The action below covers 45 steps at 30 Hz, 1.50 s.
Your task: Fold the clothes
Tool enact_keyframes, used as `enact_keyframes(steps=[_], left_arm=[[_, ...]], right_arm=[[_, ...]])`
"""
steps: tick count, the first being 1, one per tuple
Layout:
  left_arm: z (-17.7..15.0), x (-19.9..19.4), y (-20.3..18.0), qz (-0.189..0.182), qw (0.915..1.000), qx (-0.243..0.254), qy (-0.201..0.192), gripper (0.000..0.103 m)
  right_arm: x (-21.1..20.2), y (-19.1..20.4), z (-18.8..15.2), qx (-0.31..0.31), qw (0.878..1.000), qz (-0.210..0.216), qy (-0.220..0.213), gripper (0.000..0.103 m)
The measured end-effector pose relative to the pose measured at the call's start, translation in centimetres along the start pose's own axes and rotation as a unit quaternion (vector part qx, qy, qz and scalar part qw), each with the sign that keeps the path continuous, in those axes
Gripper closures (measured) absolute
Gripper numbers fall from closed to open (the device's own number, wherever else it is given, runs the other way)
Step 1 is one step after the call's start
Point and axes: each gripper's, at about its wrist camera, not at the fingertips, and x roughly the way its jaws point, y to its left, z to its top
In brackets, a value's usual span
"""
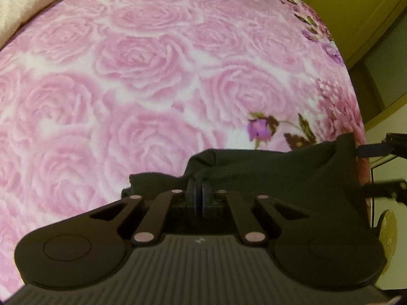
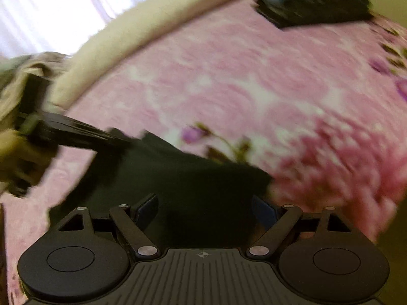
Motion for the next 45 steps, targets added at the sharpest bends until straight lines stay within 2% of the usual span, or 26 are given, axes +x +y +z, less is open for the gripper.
enact_keyframes(steps=[1, 5, 6, 8, 11, 15, 18, 20, 22, 25, 28, 29, 31, 33, 34, 35, 37, 40, 42, 43, 44, 45], left_arm=[[0.2, 0.2, 0.1, 0.000, 1.0000, 0.002, 0.001, 0.099], [0.8, 0.0, 0.6, -0.001, 1.0000, 0.004, 0.005, 0.091], [0.9, -0.3, 0.8, 0.002, 1.0000, 0.002, 0.004, 0.082], [0.6, -2.1, 1.0, 0.015, 0.9999, 0.000, -0.008, 0.075], [-0.8, -5.6, 0.9, 0.044, 0.9986, 0.021, -0.023, 0.077], [-5.1, -9.8, -1.2, 0.047, 0.9968, 0.063, -0.014, 0.077], [-9.0, -11.7, -3.5, 0.028, 0.9942, 0.103, -0.005, 0.077], [-11.4, -11.7, -4.4, 0.016, 0.9934, 0.113, 0.011, 0.077], [-13.4, -10.6, -4.6, 0.018, 0.9927, 0.116, 0.028, 0.077], [-15.7, -8.8, -3.5, 0.020, 0.9932, 0.104, 0.048, 0.074], [-16.1, -9.6, -2.7, 0.019, 0.9950, 0.093, 0.031, 0.075], [-16.2, -9.9, -2.7, 0.024, 0.9949, 0.094, 0.028, 0.075], [-16.5, -11.1, -3.7, 0.057, 0.9899, 0.127, 0.026, 0.076], [-17.1, -12.6, -4.8, 0.079, 0.9828, 0.166, 0.016, 0.073], [-17.5, -13.3, -5.6, 0.088, 0.9780, 0.189, 0.010, 0.064], [-18.2, -13.7, -6.6, 0.098, 0.9700, 0.223, 0.003, 0.054], [-19.5, -14.5, -8.5, 0.117, 0.9500, 0.289, -0.011, 0.047], [-21.5, -14.2, -10.9, 0.132, 0.9169, 0.376, -0.021, 0.042], [-22.9, -13.2, -12.1, 0.140, 0.8937, 0.426, -0.023, 0.040], [-23.5, -12.5, -12.5, 0.142, 0.8848, 0.443, -0.024, 0.040], [-24.1, -11.9, -12.9, 0.145, 0.8755, 0.460, -0.026, 0.038], [-24.5, -11.3, -13.2, 0.151, 0.8660, 0.476, -0.032, 0.037]], right_arm=[[0.5, 0.4, 0.2, -0.005, 1.000, 0.015, -0.002, 0.019], [3.3, -1.2, -0.1, 0.028, 0.999, 0.011, 0.015, 0.019], [3.6, -2.0, -0.2, 0.044, 0.999, 0.011, 0.014, 0.019], [3.0, -2.2, -0.1, 0.046, 0.999, 0.001, 0.018, 0.019], [1.4, -1.8, -0.3, 0.049, 0.997, -0.041, 0.032, 0.019], [-1.8, -0.4, -1.6, 0.053, 0.998, -0.032, 0.032, 0.019], [-2.9, 2.5, -3.2, 0.034, 0.998, 0.005, 0.045, 0.019], [-3.0, 4.6, -4.6, 0.025, 0.998, 0.029, 0.057, 0.019], [-2.3, 6.0, -6.4, 0.026, 0.996, 0.042, 0.075, 0.019], [-0.5, 6.0, -9.0, 0.054, 0.992, 0.016, 0.109, 0.019], [-0.7, 6.4, -9.9, 0.031, 0.993, -0.003, 0.112, 0.019], [-1.1, 6.7, -9.8, 0.017, 0.993, -0.014, 0.113, 0.019], [-1.9, 7.5, -9.8, -0.011, 0.992, -0.037, 0.117, 0.019], [-2.8, 8.6, -9.9, -0.049, 0.990, -0.059, 0.119, 0.019], [-3.1, 9.5, -10.0, -0.079, 0.988, -0.066, 0.118, 0.019], [-3.3, 10.4, -10.1, -0.110, 0.984, -0.072, 0.117, 0.019], [-2.8, 12.5, -11.4, -0.202, 0.968, -0.089, 0.117, 0.019], [-2.0, 15.7, -13.5, -0.336, 0.928, -0.113, 0.116, 0.019], [-0.4, 16.6, -15.6, -0.415, 0.892, -0.138, 0.114, 0.019], [0.4, 17.1, -16.6, -0.453, 0.871, -0.151, 0.112, 0.019], [1.2, 17.0, -17.2, -0.470, 0.861, -0.161, 0.106, 0.019], [2.0, 16.8, -17.5, -0.478, 0.856, -0.167, 0.105, 0.019]])
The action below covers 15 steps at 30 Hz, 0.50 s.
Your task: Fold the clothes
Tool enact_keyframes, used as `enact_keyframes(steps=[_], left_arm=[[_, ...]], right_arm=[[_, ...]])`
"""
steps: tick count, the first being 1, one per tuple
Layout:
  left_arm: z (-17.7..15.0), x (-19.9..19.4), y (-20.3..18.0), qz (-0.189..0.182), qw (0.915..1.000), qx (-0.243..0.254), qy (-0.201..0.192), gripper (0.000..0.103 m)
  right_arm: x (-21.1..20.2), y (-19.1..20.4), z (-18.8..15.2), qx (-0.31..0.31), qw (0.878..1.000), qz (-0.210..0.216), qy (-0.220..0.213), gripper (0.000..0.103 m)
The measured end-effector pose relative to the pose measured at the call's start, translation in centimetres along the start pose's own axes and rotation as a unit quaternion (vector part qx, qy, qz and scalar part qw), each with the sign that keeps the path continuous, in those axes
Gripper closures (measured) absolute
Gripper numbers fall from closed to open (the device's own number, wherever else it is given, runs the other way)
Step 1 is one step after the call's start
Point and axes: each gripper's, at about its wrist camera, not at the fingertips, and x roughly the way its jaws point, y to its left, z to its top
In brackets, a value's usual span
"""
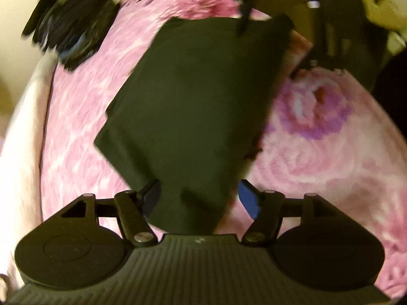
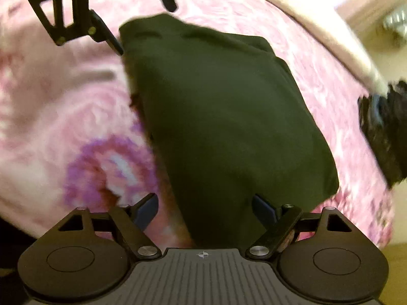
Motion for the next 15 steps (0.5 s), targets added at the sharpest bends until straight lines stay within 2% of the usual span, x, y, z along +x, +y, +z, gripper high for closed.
enact_keyframes(steps=[2, 5, 7, 8, 9, 10, 12, 15], left_arm=[[0.2, 0.7, -1.1, 0.016, 0.9994, 0.030, -0.008, 0.036], [1.0, 2.4, -1.8, 0.036, 0.9973, 0.063, -0.003, 0.036], [1.4, 3.7, -2.2, 0.042, 0.9949, 0.091, 0.010, 0.038], [1.5, 4.3, -2.2, 0.041, 0.9934, 0.105, 0.019, 0.045], [1.7, 4.8, -2.2, 0.045, 0.9917, 0.118, 0.025, 0.061], [1.9, 5.0, -1.9, 0.048, 0.9906, 0.125, 0.028, 0.067], [2.1, 5.0, -0.8, 0.036, 0.9927, 0.110, 0.032, 0.082], [2.5, 4.4, 1.2, 0.014, 0.9964, 0.076, 0.033, 0.086]], right_arm=[[0.6, -0.8, 0.1, 0.016, 1.000, -0.001, -0.003, 0.046], [0.2, -2.9, 0.4, 0.048, 0.999, 0.018, -0.009, 0.064], [-0.9, -4.2, 0.7, 0.067, 0.997, 0.030, -0.017, 0.066], [-1.8, -4.6, 0.9, 0.074, 0.996, 0.034, -0.021, 0.067], [-2.5, -5.1, 1.1, 0.081, 0.996, 0.036, -0.025, 0.067], [-3.2, -5.6, 1.2, 0.088, 0.995, 0.037, -0.028, 0.067], [-3.9, -5.5, 1.2, 0.089, 0.995, 0.036, -0.028, 0.066], [-5.0, -5.4, 1.1, 0.092, 0.995, 0.035, -0.028, 0.066]])
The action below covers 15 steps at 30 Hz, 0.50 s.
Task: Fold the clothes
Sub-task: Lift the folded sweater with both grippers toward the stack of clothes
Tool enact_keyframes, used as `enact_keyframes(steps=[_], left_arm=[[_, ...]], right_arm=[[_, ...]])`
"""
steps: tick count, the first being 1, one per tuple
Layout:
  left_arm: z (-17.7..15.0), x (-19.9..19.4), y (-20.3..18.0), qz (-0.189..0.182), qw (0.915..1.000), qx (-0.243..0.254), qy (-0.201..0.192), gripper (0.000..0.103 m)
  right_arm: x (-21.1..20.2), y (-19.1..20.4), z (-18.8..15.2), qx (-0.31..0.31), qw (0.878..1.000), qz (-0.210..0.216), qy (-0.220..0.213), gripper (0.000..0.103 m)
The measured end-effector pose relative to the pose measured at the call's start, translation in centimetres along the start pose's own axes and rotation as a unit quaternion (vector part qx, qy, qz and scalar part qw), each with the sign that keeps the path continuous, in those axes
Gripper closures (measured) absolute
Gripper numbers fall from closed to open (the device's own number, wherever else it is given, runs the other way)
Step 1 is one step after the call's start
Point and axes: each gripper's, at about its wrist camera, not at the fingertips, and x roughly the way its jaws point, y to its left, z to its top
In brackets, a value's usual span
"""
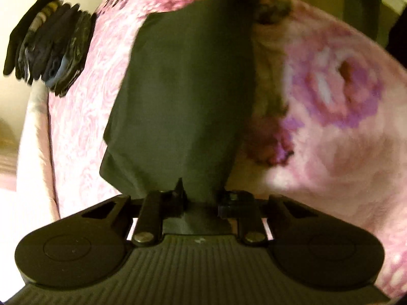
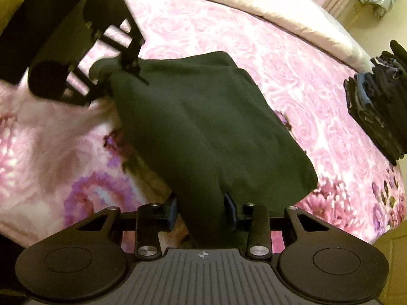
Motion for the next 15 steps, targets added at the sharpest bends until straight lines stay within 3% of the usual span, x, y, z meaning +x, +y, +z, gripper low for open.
enact_keyframes(steps=[3, 5, 6, 9, 12, 14, 15], left_arm=[[0.0, -0.9, 2.3, -0.026, 0.9988, -0.042, -0.009, 0.086], [0.4, -1.3, 3.5, -0.045, 0.9963, -0.072, -0.012, 0.086], [0.5, -1.3, 4.1, -0.054, 0.9948, -0.085, -0.012, 0.086], [0.7, -1.1, 5.5, -0.076, 0.9899, -0.118, -0.012, 0.087], [0.9, -1.4, 5.7, -0.084, 0.9888, -0.123, -0.011, 0.087], [0.9, -1.8, 5.6, -0.088, 0.9888, -0.120, -0.010, 0.087], [1.0, -2.0, 5.7, -0.091, 0.9887, -0.119, -0.010, 0.087]], right_arm=[[0.1, 1.6, -0.8, -0.026, 0.999, -0.019, 0.000, 0.065], [0.7, 2.8, -1.2, -0.060, 0.998, -0.036, -0.010, 0.027], [1.0, 3.3, -1.3, -0.077, 0.996, -0.047, -0.019, 0.023], [2.6, 4.5, -1.3, -0.118, 0.991, -0.063, -0.022, 0.023], [4.2, 3.7, -0.8, -0.120, 0.989, -0.082, -0.010, 0.024], [4.6, 2.6, -0.7, -0.115, 0.990, -0.081, 0.001, 0.046], [4.4, 1.9, -0.7, -0.108, 0.992, -0.060, 0.005, 0.051]])
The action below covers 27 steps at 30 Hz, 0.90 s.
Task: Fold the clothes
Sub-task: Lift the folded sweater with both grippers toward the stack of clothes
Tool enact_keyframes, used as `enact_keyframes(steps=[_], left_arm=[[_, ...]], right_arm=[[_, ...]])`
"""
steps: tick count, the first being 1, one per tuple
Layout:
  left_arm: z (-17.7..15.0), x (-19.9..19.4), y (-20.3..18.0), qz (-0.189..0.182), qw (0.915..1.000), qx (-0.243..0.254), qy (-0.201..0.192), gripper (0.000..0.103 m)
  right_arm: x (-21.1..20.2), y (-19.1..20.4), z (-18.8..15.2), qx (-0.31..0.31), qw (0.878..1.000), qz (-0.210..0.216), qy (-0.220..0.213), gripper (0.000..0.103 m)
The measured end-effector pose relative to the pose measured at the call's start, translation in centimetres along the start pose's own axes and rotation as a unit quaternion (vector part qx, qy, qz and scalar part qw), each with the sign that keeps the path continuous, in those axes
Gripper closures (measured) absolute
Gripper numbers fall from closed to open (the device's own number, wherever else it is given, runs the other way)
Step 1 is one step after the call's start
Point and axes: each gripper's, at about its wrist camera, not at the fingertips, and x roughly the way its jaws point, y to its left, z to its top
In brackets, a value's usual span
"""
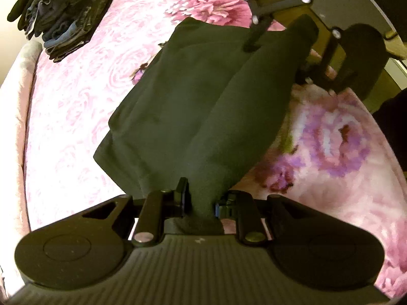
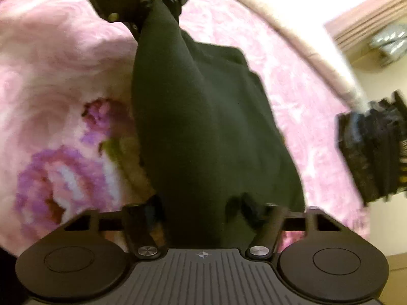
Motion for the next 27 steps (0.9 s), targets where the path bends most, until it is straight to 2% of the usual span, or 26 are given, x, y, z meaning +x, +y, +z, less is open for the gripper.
enact_keyframes(steps=[1, 2, 8, 12, 18, 27], left_arm=[[0.2, -0.2, 0.1, -0.002, 1.0000, 0.001, 0.002, 0.087], [0.4, -0.4, 0.2, -0.003, 1.0000, 0.003, 0.004, 0.086], [2.6, -3.2, 1.2, -0.007, 0.9997, 0.016, 0.016, 0.088], [3.8, -5.9, 2.2, 0.008, 0.9998, 0.016, 0.009, 0.088], [4.8, -9.5, 3.4, 0.028, 0.9996, 0.008, 0.001, 0.088], [5.1, -12.8, 3.3, 0.049, 0.9988, 0.007, -0.005, 0.088]], right_arm=[[-0.4, -0.3, -0.1, -0.004, 1.000, 0.009, -0.001, 0.061], [-0.8, -0.7, -0.1, -0.008, 1.000, 0.018, -0.002, 0.065], [-4.6, -4.4, 0.3, -0.017, 0.999, 0.035, 0.007, 0.073], [-7.5, -7.3, 1.5, -0.017, 0.999, 0.034, 0.003, 0.075], [-11.3, -9.5, 3.0, -0.016, 1.000, 0.026, -0.004, 0.075], [-14.5, -10.2, 4.0, -0.024, 0.999, 0.023, -0.017, 0.076]])
